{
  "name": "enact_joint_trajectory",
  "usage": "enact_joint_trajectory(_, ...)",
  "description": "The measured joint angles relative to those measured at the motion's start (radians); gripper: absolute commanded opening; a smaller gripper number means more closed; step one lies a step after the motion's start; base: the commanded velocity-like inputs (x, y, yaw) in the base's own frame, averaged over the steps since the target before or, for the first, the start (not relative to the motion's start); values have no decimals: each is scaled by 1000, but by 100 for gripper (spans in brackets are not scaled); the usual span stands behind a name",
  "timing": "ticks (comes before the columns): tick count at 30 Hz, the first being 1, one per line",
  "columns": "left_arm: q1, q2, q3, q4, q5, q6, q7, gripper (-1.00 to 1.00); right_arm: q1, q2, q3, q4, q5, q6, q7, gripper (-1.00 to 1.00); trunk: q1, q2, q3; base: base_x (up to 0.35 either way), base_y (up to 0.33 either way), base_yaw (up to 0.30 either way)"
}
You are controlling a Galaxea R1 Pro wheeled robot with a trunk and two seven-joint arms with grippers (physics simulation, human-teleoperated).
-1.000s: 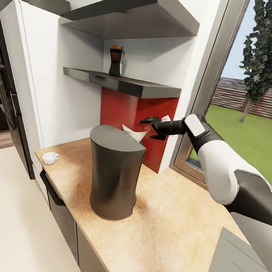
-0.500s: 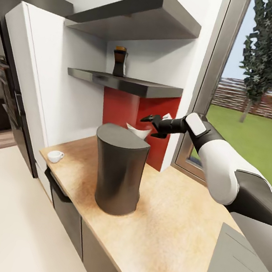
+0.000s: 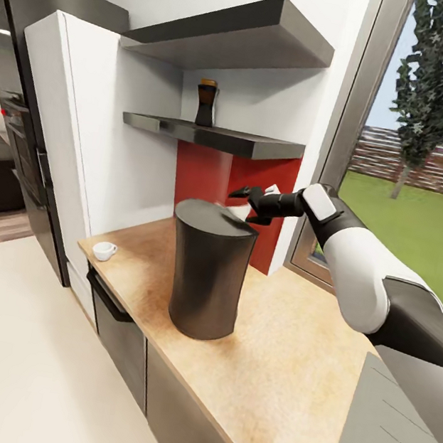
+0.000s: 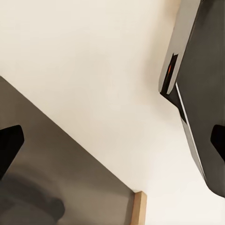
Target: Set up a coffee station on the kitchen countertop: keep the coffee maker on the countertop, move the bottle of coffee from the kitchen shelf to the counter next to the coffee maker, place a paper coffee filter on top of the coffee maker, put the saucer next to the coffee maker with the coffee cup on the saucer, and place the electric kettle next to the coffee maker.
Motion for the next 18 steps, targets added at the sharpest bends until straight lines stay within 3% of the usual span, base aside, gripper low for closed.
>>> enact_joint_trajectory(6,0,0,0,0,-1,0,0,100,0,-1,-68,1,0,1,0,100,0,0,0,0,0,0)
enact_joint_trajectory(18,0,1,0,0,-1,-1,1,100,0,-4,-78,1,0,2,0,100,0,0,0,-3,0,0)
